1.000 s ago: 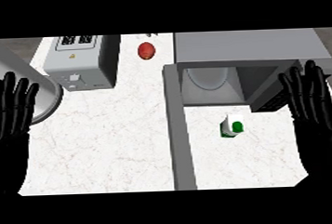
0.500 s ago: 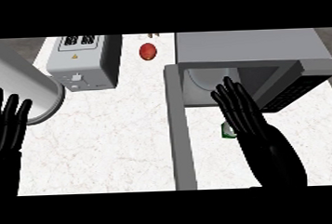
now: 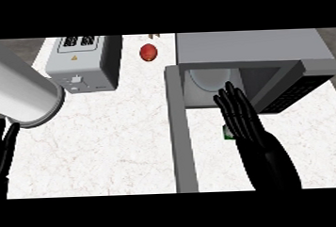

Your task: Pick up the milk, place it into the microwave and close the microwave

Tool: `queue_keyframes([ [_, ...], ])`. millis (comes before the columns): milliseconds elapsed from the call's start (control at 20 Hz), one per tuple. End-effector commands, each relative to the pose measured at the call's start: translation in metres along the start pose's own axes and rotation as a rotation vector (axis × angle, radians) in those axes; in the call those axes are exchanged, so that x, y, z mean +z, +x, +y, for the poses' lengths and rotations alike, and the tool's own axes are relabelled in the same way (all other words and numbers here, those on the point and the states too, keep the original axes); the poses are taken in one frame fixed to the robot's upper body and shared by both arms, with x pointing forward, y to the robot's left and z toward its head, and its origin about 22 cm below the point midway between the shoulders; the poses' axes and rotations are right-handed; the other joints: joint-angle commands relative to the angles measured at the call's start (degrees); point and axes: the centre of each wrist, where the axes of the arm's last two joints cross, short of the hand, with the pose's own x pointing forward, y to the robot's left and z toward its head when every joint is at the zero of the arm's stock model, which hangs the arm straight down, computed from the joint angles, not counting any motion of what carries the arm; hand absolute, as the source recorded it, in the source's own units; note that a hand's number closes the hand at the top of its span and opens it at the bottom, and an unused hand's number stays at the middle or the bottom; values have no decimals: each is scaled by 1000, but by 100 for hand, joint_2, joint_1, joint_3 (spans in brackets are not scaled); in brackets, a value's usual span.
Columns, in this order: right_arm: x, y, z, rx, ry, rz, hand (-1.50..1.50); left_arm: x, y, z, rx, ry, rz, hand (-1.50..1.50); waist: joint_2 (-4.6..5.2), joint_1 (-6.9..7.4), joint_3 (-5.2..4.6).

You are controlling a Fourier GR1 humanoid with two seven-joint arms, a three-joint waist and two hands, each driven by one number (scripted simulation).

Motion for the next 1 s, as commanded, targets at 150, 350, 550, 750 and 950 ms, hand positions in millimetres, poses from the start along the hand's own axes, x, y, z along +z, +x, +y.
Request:
queue_keyframes([
  [150, -2, -26, -14, 76, -100, 28, -150, 20, 7, 19, -22, 6, 18, -150, 3, 13, 1],
  [350, -1, -29, -26, 69, -129, 69, -150, 36, -1, 6, 14, 1, 15, -150, 2, 10, 1],
  [550, 20, -63, -45, 82, -162, 106, -150, 37, -5, 19, 16, -1, -1, -150, 5, 2, 2],
  [750, 17, -72, -71, 100, -201, 128, -150, 30, 23, 23, 1, -12, 9, -150, 7, 2, 5],
  [950, 40, -83, -79, 119, -210, 153, -150, 32, 3, 19, -10, 0, 0, -150, 3, -16, 2],
])
